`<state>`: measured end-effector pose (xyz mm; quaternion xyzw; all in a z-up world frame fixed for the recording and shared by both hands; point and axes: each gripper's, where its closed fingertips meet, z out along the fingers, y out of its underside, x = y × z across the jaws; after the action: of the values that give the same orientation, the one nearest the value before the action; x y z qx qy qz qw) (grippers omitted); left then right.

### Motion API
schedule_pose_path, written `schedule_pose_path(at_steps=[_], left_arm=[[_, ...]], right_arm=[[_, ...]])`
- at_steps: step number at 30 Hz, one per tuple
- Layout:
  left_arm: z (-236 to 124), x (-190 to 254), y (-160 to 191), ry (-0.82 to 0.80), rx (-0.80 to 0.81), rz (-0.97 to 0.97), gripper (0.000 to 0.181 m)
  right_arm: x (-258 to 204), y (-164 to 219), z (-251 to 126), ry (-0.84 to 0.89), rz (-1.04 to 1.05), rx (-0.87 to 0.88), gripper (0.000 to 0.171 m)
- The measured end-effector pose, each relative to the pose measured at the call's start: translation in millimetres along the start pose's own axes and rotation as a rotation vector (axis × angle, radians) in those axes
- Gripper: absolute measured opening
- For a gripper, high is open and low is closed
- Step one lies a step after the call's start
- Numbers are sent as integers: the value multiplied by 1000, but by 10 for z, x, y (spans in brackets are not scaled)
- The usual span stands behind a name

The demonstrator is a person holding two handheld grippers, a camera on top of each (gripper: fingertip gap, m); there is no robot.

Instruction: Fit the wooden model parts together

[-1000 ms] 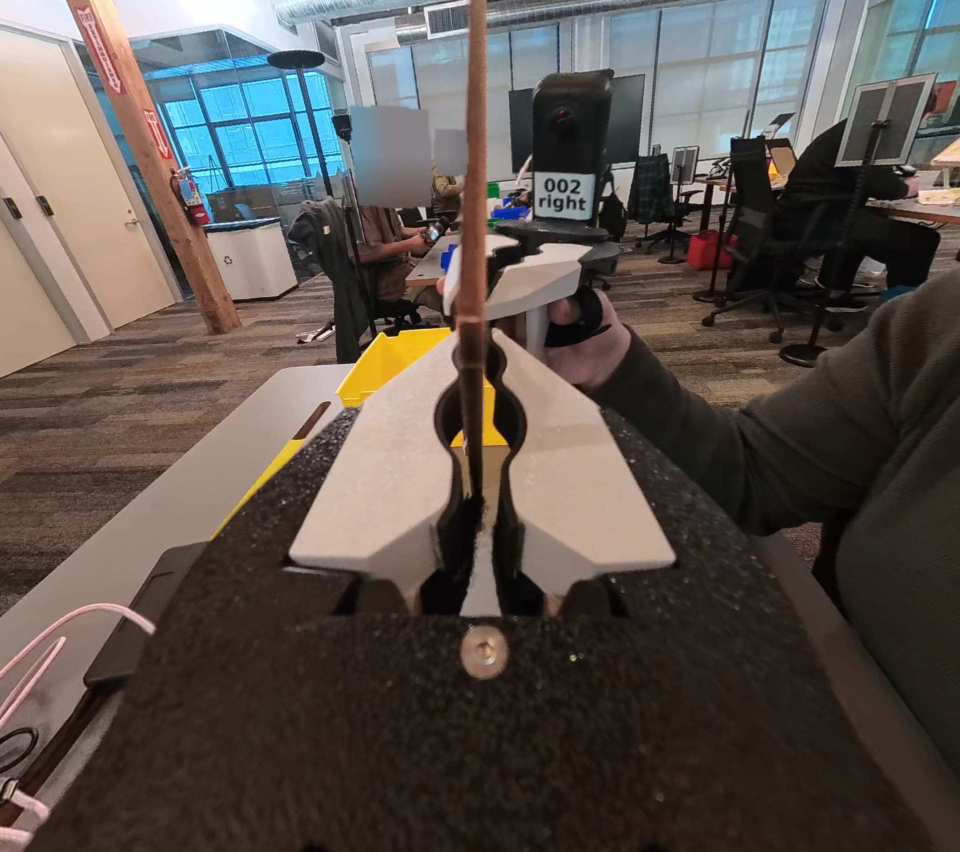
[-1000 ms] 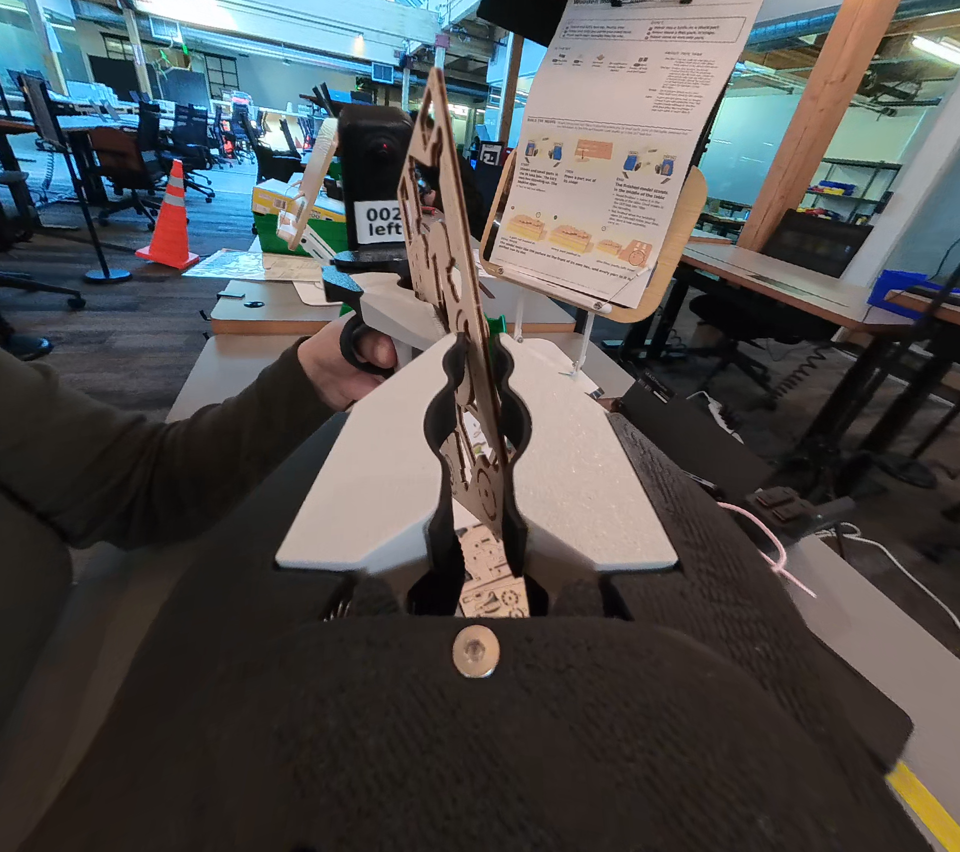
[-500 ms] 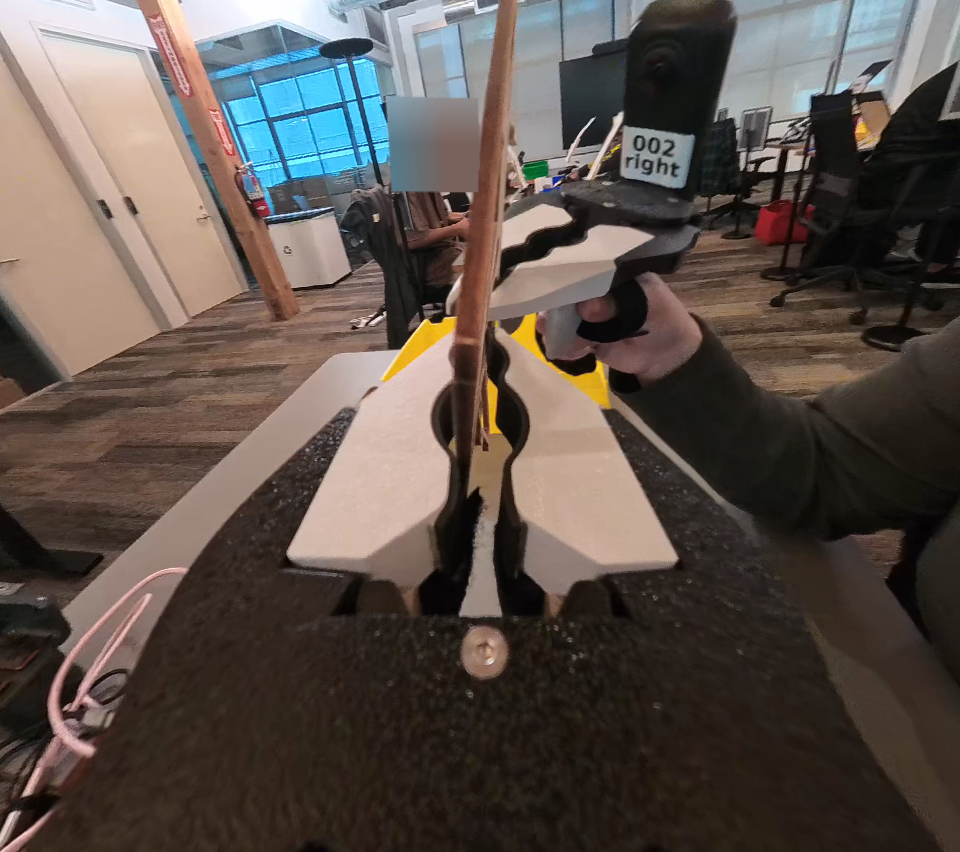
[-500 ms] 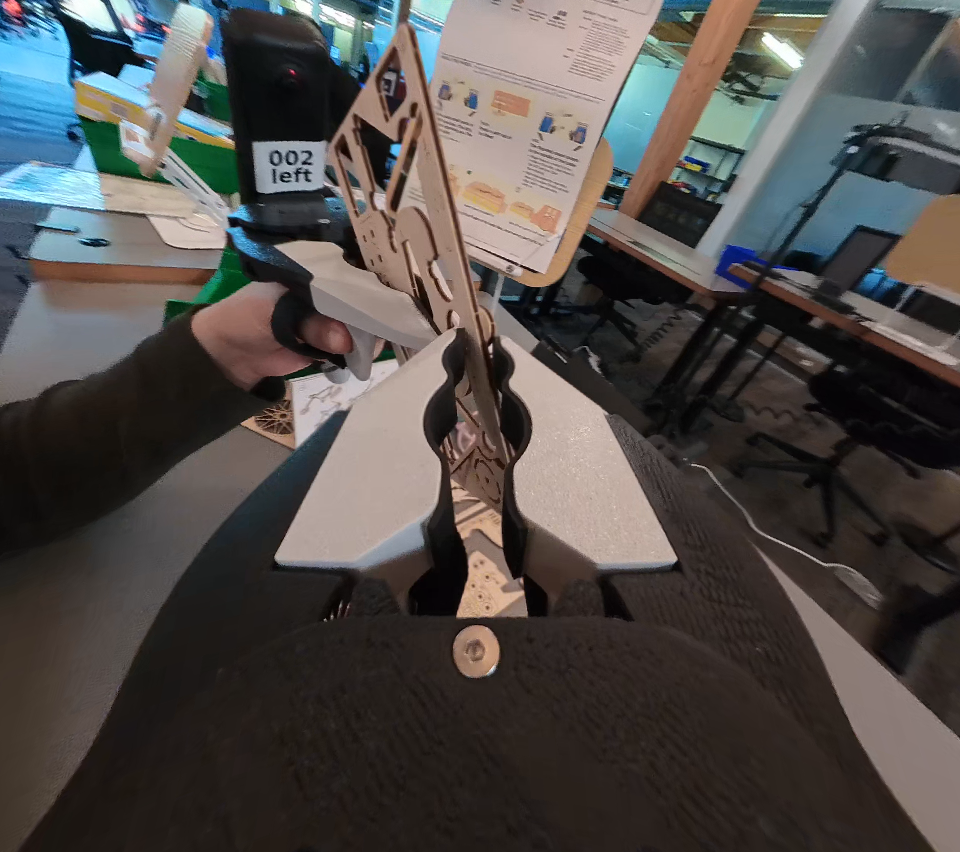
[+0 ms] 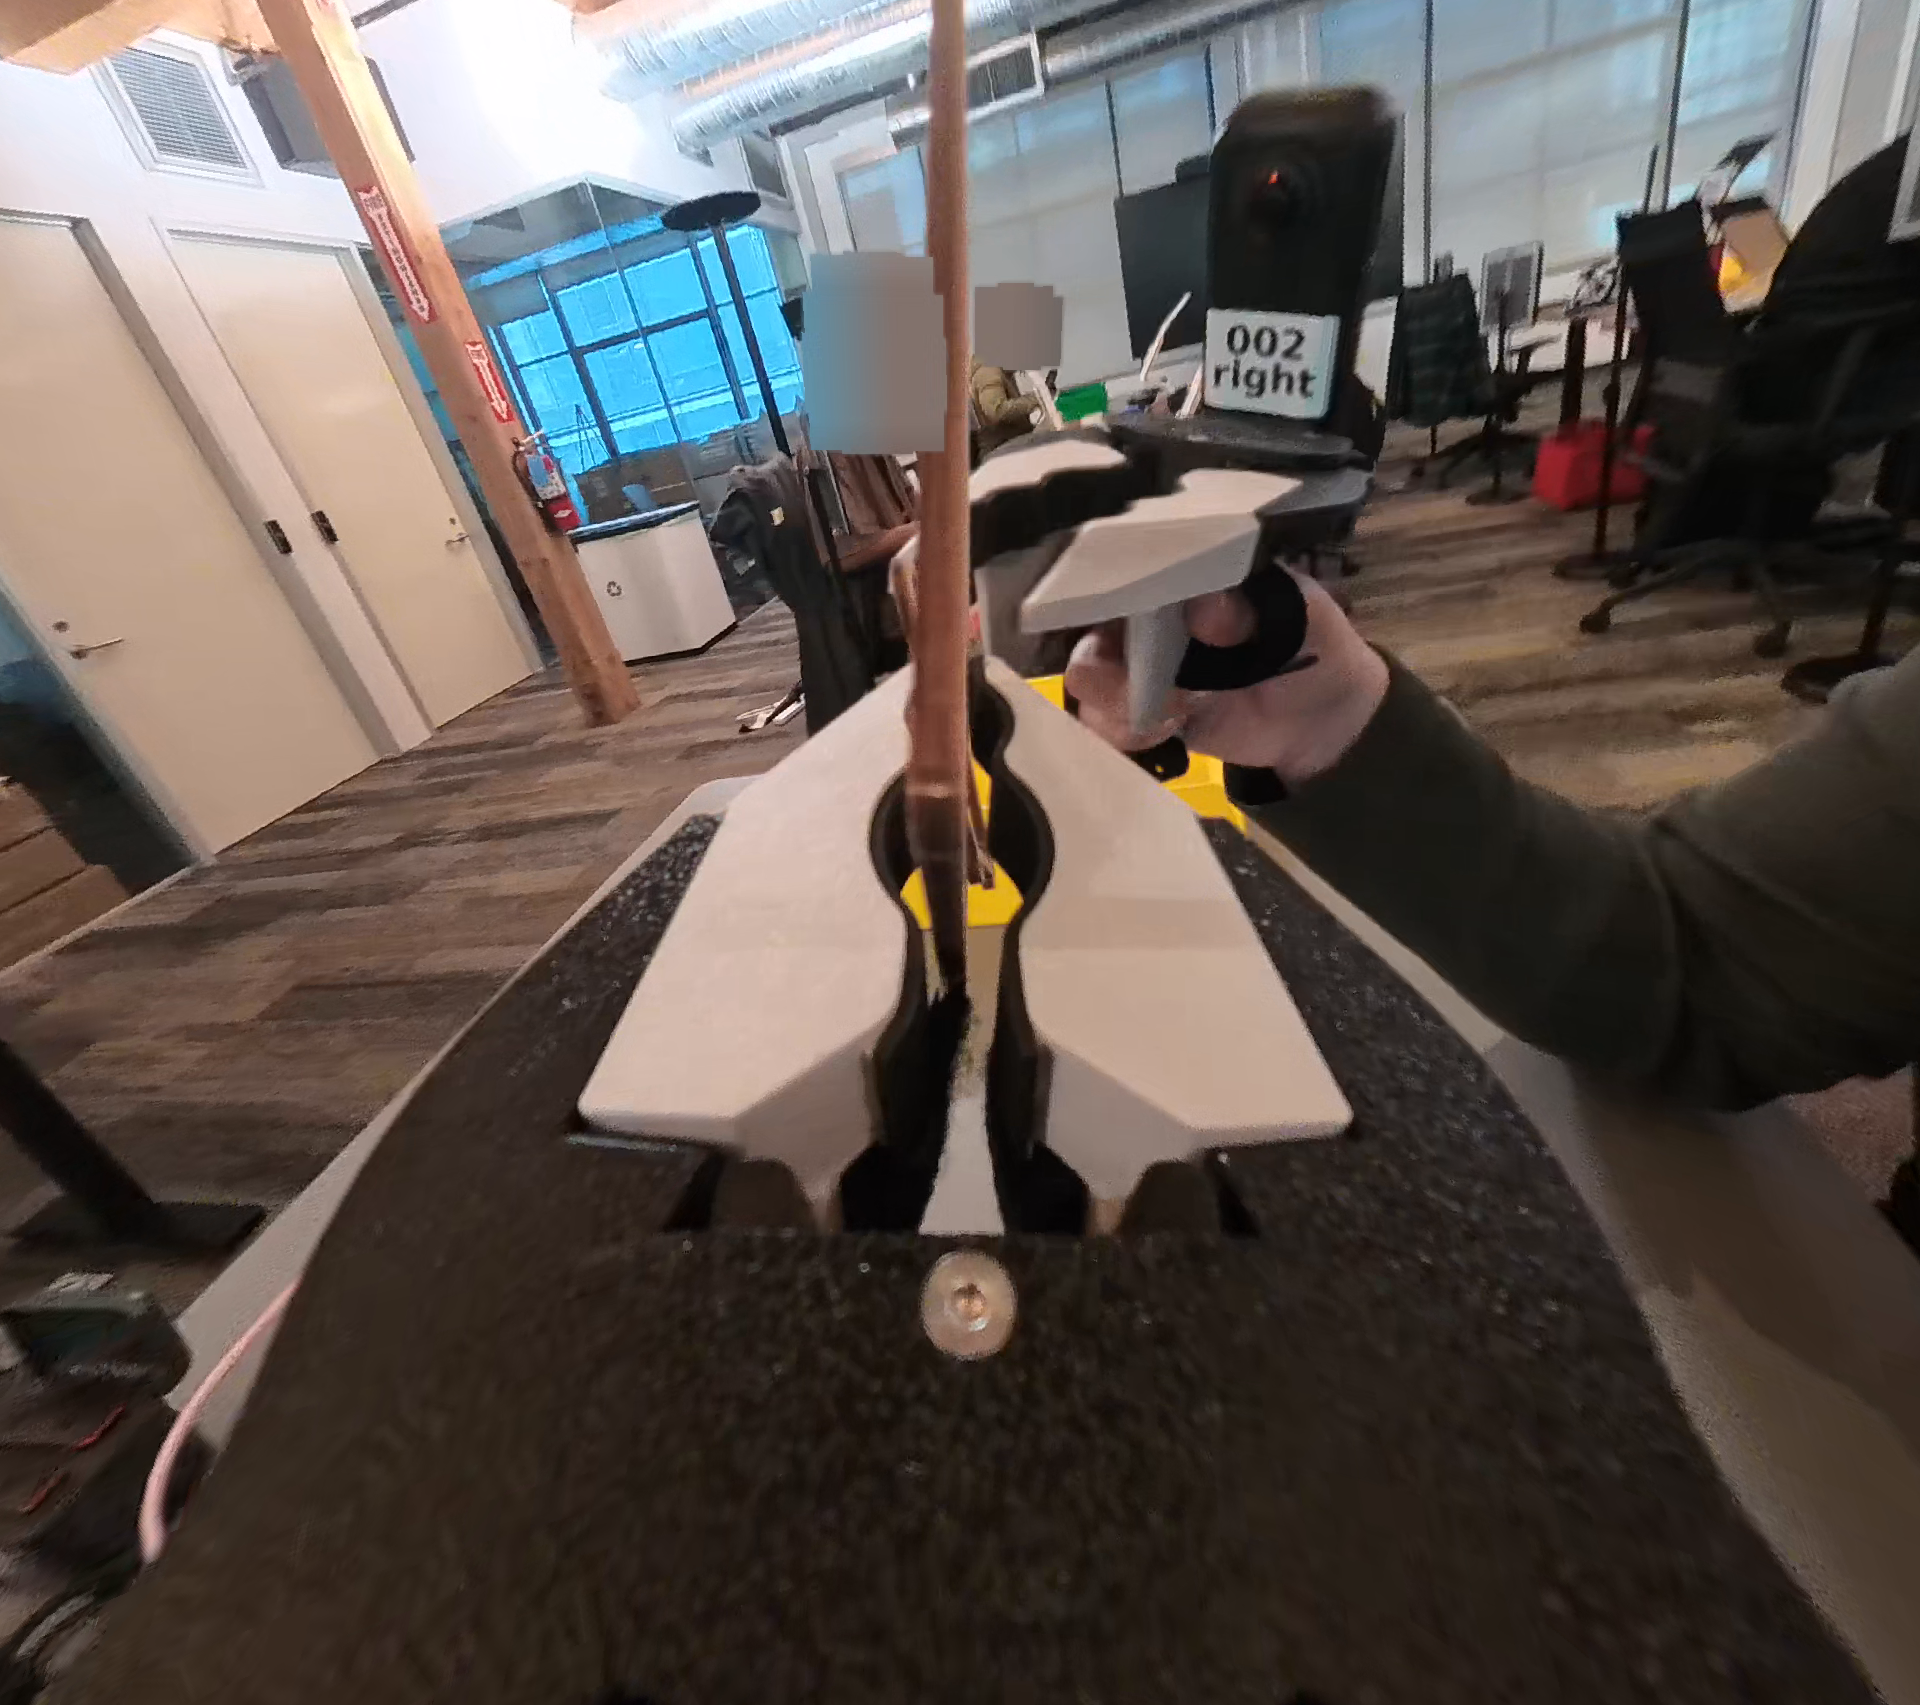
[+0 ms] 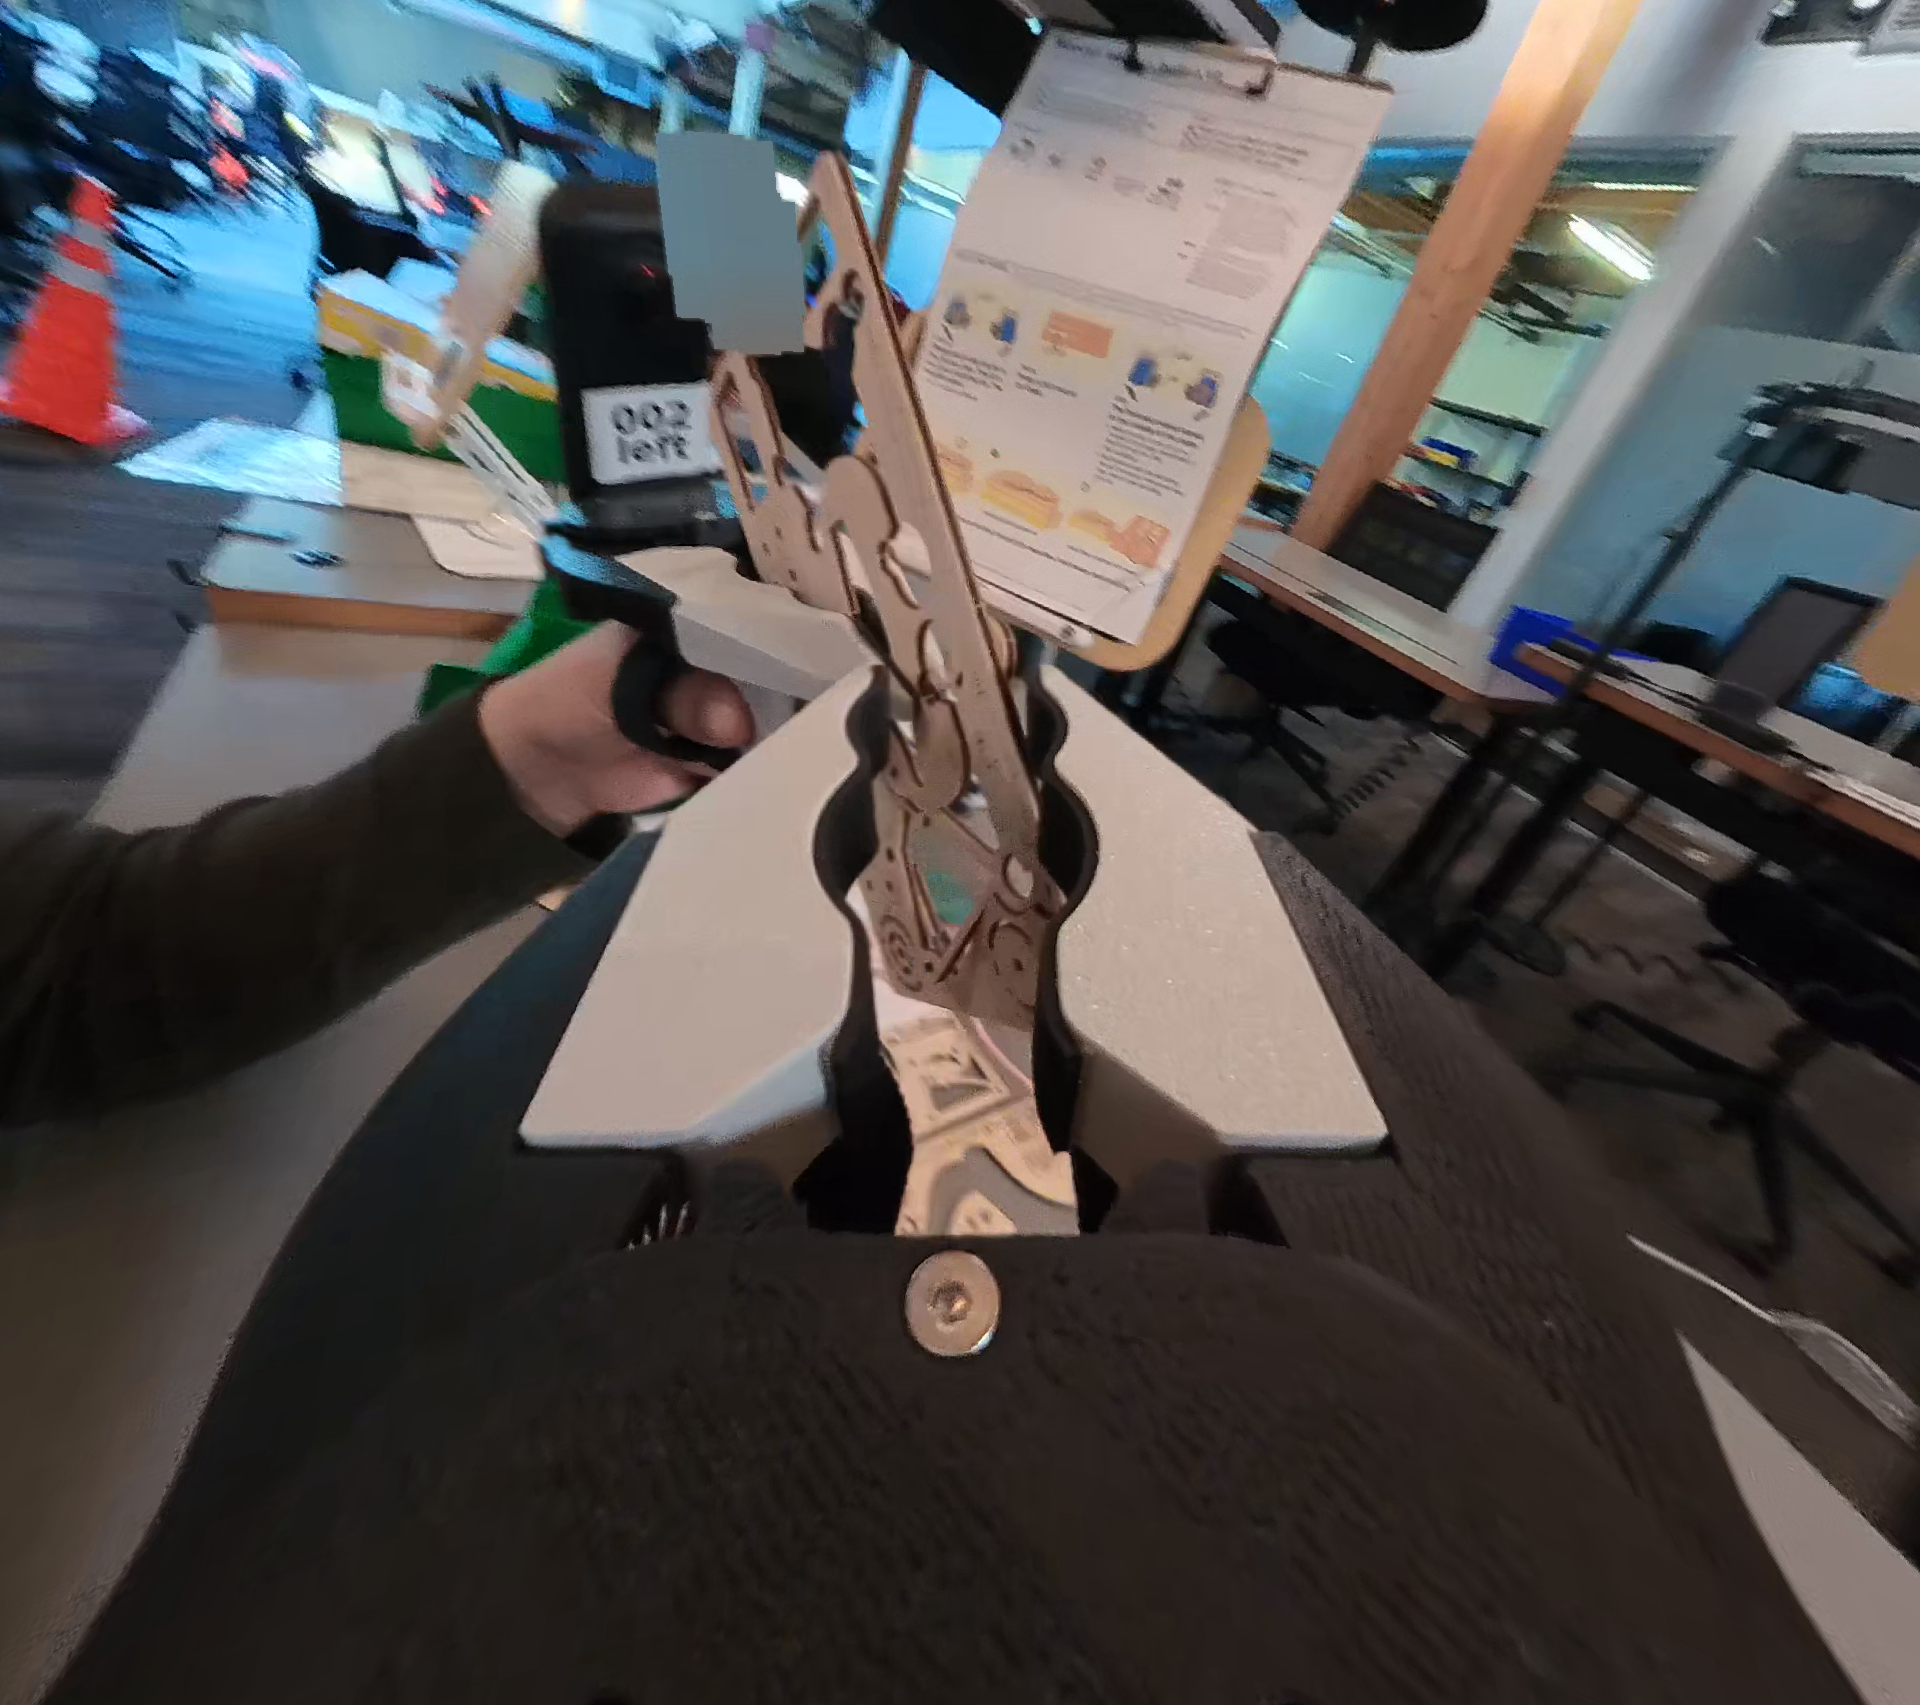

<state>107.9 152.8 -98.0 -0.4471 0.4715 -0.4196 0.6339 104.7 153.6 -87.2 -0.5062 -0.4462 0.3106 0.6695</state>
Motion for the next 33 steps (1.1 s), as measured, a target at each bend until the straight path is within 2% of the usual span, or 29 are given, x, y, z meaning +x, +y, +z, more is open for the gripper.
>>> schedule_pose_path(at_steps=[3, 9, 12, 15, 18, 24, 26, 29, 30, 33], left_arm=[[-75, -47, -64, 23, 60, -78, 0], [-194, -100, -233, 55, 198, -177, 0], [-181, -63, -277, 77, 236, -184, 0], [-169, -52, -292, 84, 253, -197, 0], [-174, -66, -298, 75, 257, -203, 0], [-185, -93, -311, 39, 263, -176, 0], [-198, -81, -345, 41, 281, -174, 0], [-192, -82, -370, 14, 294, -154, 0], [-192, -80, -378, 10, 300, -148, 0], [-192, -54, -410, 32, 330, -168, 0]], right_arm=[[0, -100, -85, -63, 82, 80, 31], [99, 108, -100, -88, 208, -13, 31], [42, 154, -23, -132, 246, -19, 24], [20, 157, 19, -149, 248, -5, 9], [32, 147, 31, -137, 245, 1, 8], [126, 155, 59, 11, 136, -40, 16], [85, 104, 51, 0, 105, -17, 17], [-7, 124, 67, -91, 186, -17, 38], [-26, 161, 82, -121, 221, -28, 40], [-37, 256, 139, -157, 251, -43, 22]])
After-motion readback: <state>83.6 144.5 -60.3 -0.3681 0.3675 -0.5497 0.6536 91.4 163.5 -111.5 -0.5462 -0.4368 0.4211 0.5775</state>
